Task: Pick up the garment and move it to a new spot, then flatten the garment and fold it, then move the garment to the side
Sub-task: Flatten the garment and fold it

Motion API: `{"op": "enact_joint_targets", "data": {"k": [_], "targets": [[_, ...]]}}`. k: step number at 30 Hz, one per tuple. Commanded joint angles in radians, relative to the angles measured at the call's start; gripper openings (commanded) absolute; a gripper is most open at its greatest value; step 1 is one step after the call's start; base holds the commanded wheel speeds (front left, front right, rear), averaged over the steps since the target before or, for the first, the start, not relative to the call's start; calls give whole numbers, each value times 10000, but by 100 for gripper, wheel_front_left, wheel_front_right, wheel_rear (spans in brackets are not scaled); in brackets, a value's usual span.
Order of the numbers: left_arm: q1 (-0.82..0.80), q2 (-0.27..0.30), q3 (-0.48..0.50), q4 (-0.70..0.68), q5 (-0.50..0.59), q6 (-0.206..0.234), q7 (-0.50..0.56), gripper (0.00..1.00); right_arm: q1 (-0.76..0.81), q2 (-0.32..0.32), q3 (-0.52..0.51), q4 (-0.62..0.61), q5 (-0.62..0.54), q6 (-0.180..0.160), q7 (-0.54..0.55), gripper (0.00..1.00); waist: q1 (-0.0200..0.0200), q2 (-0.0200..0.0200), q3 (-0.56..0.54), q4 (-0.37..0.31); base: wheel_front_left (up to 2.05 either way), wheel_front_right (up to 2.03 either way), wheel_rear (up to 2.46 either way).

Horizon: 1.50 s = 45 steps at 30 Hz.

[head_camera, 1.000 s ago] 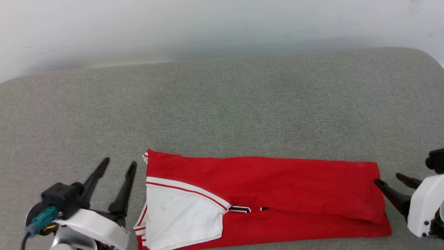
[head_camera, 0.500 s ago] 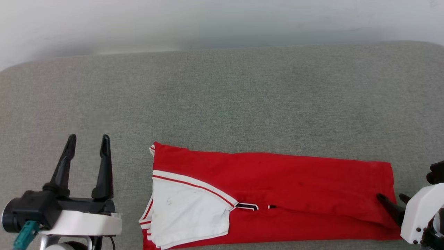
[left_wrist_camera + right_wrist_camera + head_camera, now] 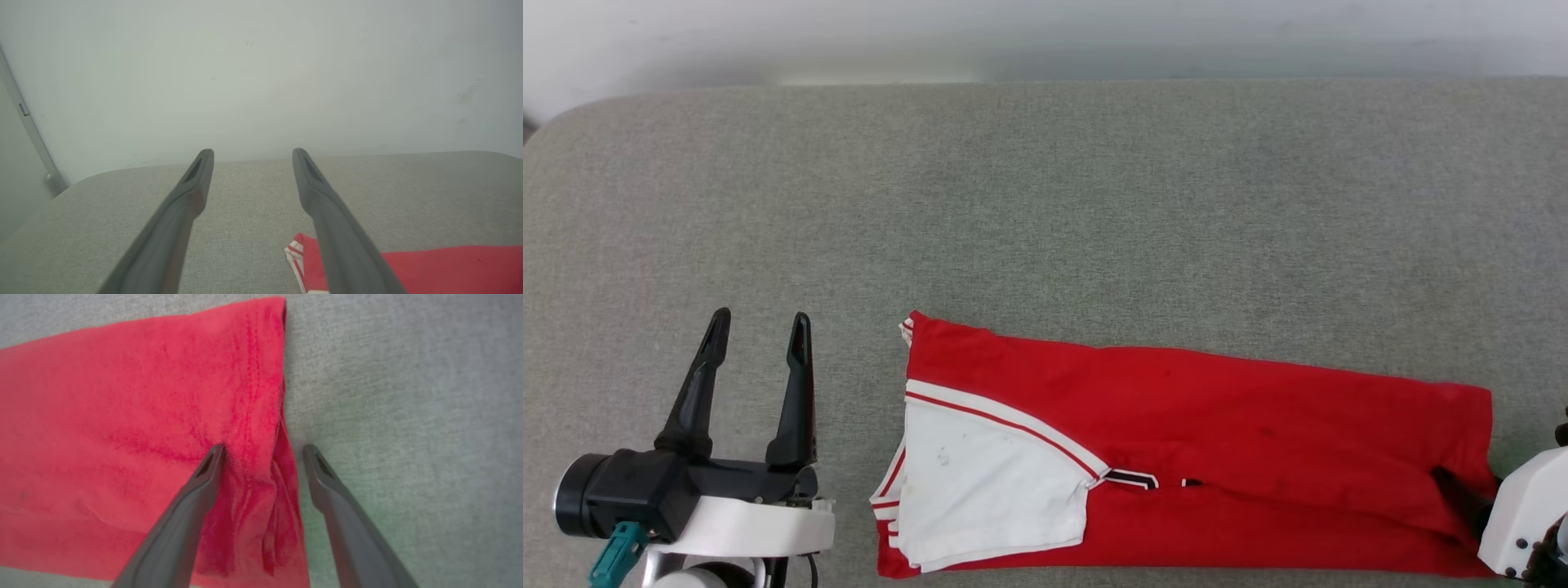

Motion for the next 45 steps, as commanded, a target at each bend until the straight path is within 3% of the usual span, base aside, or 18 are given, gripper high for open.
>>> {"op": "enact_joint_targets", "data": {"k": [1,10,12,13,24,32,37,45], "targets": [[-112,-77,50,47,78,-96,-21,100,115,220,101,244,52,-1,16,100,0,-1,48,65,0,0,0],[-134,-351,251,245,374,-415,-21,100,117,988,1131,998,690,62,-293,100,0,-1,88,136,0,0,0],[-95,-360,272,284,430,-443,-21,100,82,991,1261,1116,725,63,-400,43,0,-1,29,86,0,0,0],[-82,-356,286,302,444,-457,-21,100,74,963,1320,1151,737,63,-496,0,0,-1,-7,59,0,0,0],[170,-337,352,417,522,-494,-22,100,-235,-74,457,1373,413,-13,-1773,0,0,-1,-332,-312,0,0,0],[134,-258,246,441,465,-497,-22,100,-711,-906,-959,1968,-530,-8,-2480,0,0,-1,-358,-510,0,0,0],[219,-273,228,516,448,-498,-22,100,-778,-845,-1182,1852,-593,-6,-2352,0,0,-1,-522,-589,0,0,0],[444,-353,191,634,392,-499,-22,100,-49,-431,-40,-43,138,-2,-1324,0,0,-1,-1009,-715,0,0,0]]}}
